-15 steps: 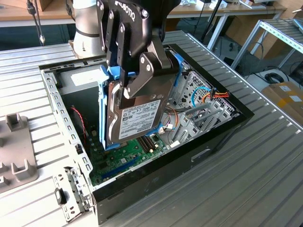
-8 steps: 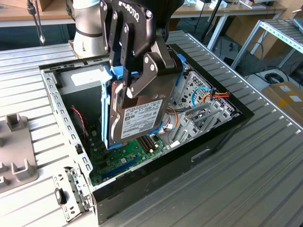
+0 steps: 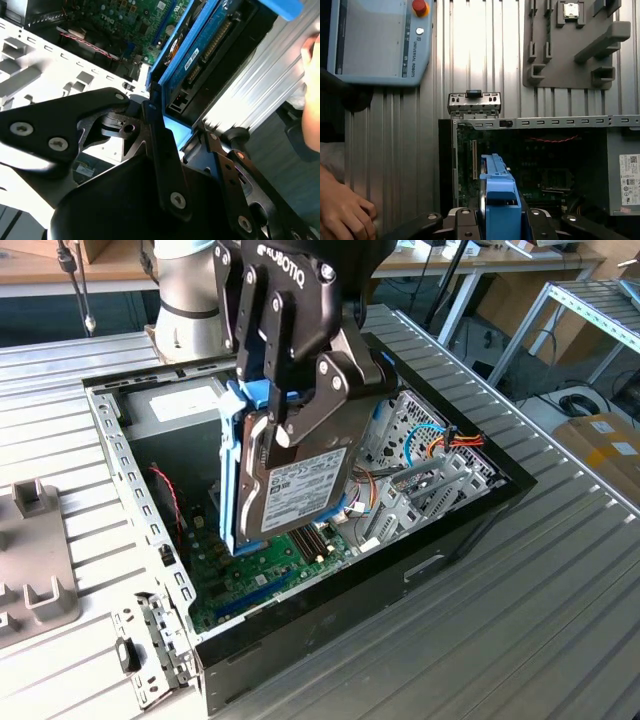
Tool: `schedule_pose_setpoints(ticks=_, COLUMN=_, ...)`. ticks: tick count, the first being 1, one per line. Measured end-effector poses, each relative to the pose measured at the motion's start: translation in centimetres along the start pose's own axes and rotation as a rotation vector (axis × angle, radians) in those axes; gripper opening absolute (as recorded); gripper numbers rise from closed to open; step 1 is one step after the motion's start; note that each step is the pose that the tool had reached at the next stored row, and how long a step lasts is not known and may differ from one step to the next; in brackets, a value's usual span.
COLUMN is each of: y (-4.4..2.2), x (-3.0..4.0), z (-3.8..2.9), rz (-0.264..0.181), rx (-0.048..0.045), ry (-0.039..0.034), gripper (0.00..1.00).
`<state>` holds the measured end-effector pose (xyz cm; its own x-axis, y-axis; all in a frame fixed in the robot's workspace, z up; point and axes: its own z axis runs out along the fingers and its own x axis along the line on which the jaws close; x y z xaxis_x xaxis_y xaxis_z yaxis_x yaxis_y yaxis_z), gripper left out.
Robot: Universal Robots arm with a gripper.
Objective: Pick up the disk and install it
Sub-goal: 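Pick up the disk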
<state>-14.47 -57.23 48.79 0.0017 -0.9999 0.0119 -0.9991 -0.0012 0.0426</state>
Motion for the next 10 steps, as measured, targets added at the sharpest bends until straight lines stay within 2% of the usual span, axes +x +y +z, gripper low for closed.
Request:
schedule_pose_setpoints(ticks=3, y=-0.22, x=0.0, z=0.01, rz=-0.017, rx=0.0003, ry=0.0008, gripper=0.37)
schedule_pose_setpoints(ticks=5, y=-0.64, x=0.0, z=0.02, rz=-0.017, rx=0.0003, ry=0.0008, gripper=0.37)
schedule_pose_setpoints(ticks=10, y=-1.17, x=0.0, z=0.01, rz=-0.017, rx=0.0003, ry=0.0008, gripper=0.37)
